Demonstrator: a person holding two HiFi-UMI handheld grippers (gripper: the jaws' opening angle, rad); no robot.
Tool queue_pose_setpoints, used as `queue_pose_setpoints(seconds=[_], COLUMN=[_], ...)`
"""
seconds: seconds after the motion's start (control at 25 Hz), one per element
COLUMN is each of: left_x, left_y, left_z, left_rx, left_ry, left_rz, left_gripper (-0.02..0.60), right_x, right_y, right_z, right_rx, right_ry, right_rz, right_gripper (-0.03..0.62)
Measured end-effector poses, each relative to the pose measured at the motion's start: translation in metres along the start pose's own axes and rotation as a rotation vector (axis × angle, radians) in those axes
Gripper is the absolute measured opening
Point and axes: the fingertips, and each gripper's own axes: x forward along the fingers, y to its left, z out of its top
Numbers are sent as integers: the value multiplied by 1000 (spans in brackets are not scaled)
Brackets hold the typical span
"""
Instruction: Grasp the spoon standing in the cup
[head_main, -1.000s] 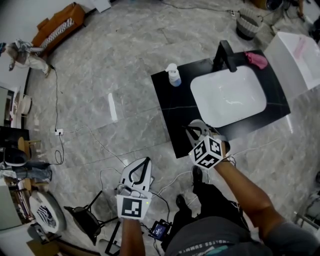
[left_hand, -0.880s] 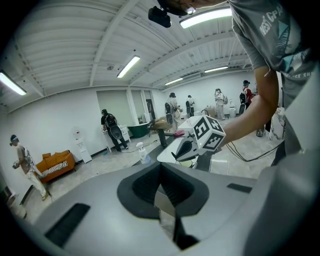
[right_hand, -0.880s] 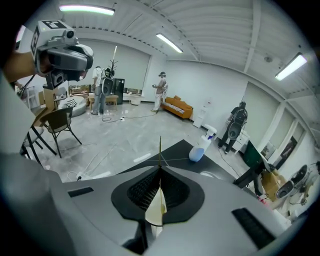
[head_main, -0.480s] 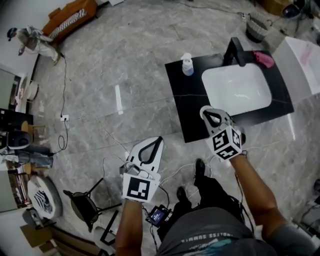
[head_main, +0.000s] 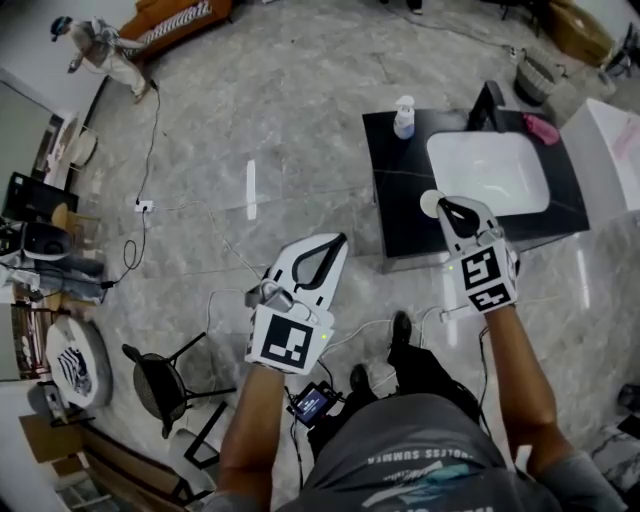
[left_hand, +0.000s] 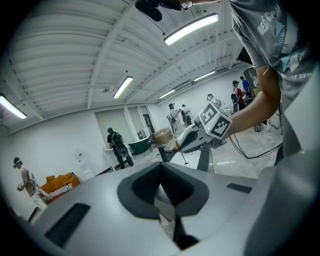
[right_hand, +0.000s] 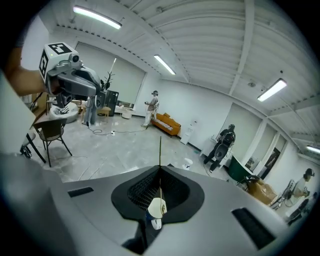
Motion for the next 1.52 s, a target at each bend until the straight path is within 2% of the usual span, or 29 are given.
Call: queue_pose_setpoints(seconds=[0.44,0.8,1.52], left_x=[-57,-95,-131], left_y=[-5,-24,-53], left_z=[40,73,91], left_rx=[80,144,158], left_ry=[-92,-160,-221], left_rz=[40,22,-17], left_gripper=[2,2,2], right_x=[-77,-141,-231], right_y=[21,47,81], right_z=[68,110,137], right_rx=[-52,-120,-163], right_ry=[-113,-165,-216], right_rz=[-30,-36,-81], right_gripper=[34,34,34])
